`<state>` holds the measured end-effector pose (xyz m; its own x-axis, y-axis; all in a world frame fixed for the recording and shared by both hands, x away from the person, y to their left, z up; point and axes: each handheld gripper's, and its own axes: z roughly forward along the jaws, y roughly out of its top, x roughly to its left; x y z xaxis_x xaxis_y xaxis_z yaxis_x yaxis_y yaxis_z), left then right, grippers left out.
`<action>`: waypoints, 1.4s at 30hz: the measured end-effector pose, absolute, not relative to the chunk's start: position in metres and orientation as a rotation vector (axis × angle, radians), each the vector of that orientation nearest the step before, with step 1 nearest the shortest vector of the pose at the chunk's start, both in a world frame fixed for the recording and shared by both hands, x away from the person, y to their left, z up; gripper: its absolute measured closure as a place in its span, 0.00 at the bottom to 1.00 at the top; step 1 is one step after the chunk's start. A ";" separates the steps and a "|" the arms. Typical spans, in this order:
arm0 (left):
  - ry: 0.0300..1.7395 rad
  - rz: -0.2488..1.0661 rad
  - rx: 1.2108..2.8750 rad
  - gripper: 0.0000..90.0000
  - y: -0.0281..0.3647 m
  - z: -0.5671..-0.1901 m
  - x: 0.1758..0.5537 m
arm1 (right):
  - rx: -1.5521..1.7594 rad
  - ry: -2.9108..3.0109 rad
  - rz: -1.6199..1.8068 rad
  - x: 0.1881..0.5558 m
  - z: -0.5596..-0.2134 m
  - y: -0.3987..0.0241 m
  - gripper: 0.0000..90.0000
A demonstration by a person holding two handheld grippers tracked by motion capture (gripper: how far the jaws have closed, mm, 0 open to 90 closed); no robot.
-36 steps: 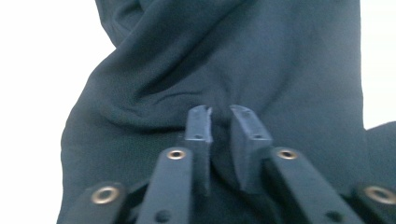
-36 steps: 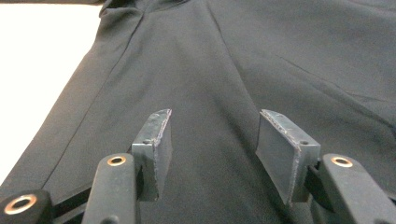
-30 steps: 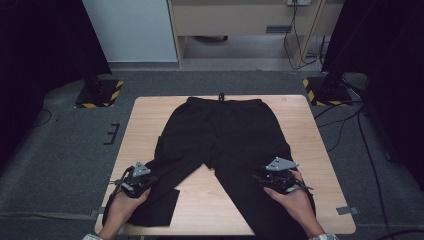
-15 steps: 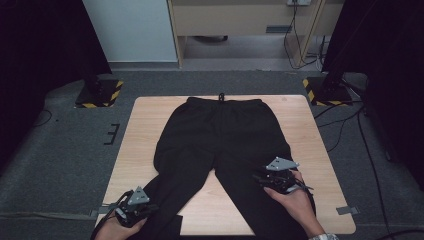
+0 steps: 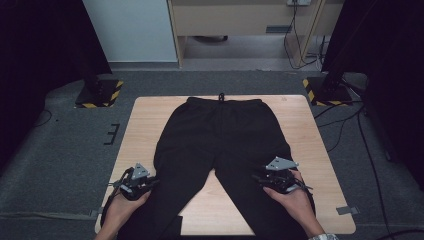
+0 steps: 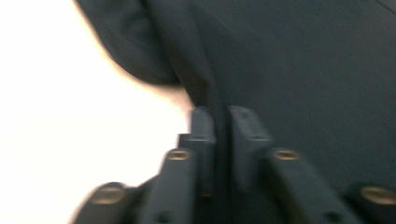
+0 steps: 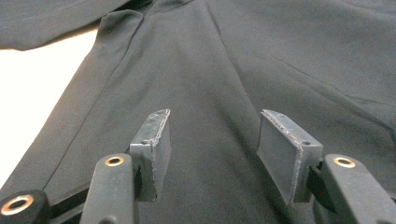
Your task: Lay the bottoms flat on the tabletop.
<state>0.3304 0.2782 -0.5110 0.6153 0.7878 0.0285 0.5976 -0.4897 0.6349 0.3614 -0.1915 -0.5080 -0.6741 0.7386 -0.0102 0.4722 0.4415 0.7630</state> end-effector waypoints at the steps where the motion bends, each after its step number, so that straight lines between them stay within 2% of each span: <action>1: 1.085 0.425 2.254 0.96 0.278 -0.511 0.330 | 1.033 2.356 1.085 0.361 -0.508 -0.191 0.49; 7: 1.027 0.300 2.295 0.97 0.277 -0.505 0.292 | 1.032 2.357 1.080 0.361 -0.508 -0.189 0.49; 9: 1.004 0.308 2.305 0.88 0.275 -0.503 0.284 | 1.030 2.364 1.073 0.361 -0.509 -0.187 0.49; 12: 0.980 0.319 2.342 0.88 0.273 -0.501 0.277 | 1.019 2.382 1.060 0.363 -0.510 -0.181 0.49; 14: 0.979 0.312 2.358 0.96 0.275 -0.500 0.275 | 1.006 2.390 1.062 0.363 -0.510 -0.176 0.49; 16: 0.988 0.297 2.372 0.98 0.277 -0.501 0.273 | 0.994 2.400 1.058 0.364 -0.510 -0.172 0.49; 21: 0.980 0.284 2.367 0.98 0.281 -0.501 0.265 | 0.975 2.414 1.048 0.366 -0.511 -0.162 0.49; 23: 0.962 0.309 2.336 0.93 0.285 -0.498 0.263 | 0.967 2.429 1.049 0.368 -0.512 -0.154 0.49; 25: 0.988 0.356 2.286 0.69 0.288 -0.495 0.273 | 0.959 2.439 1.064 0.370 -0.512 -0.146 0.49; 28: 1.013 0.428 2.214 0.56 0.292 -0.488 0.291 | 0.945 2.456 1.103 0.375 -0.510 -0.129 0.49; 29: 1.013 0.428 2.214 0.56 0.292 -0.488 0.291 | 0.936 2.465 1.110 0.376 -0.510 -0.124 0.50; 32: 1.095 0.472 2.126 0.59 0.298 -0.483 0.329 | 0.908 2.482 1.132 0.379 -0.509 -0.104 0.55; 38: 1.182 0.504 2.104 0.55 0.294 -0.495 0.379 | 0.859 2.478 1.116 0.390 -0.507 -0.082 0.76; 40: 1.219 0.505 2.084 0.52 0.292 -0.500 0.393 | 0.877 2.472 1.113 0.397 -0.506 -0.078 0.76; 42: 1.239 0.497 2.063 0.50 0.290 -0.503 0.404 | 0.892 2.475 1.117 0.404 -0.506 -0.074 0.73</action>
<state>0.4036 0.2898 -0.5032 0.4757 0.8794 -0.0173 0.6234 -0.3232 0.7119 0.4039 -0.0737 -0.5063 -0.7691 0.6392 -0.0036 0.4202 0.5099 0.7506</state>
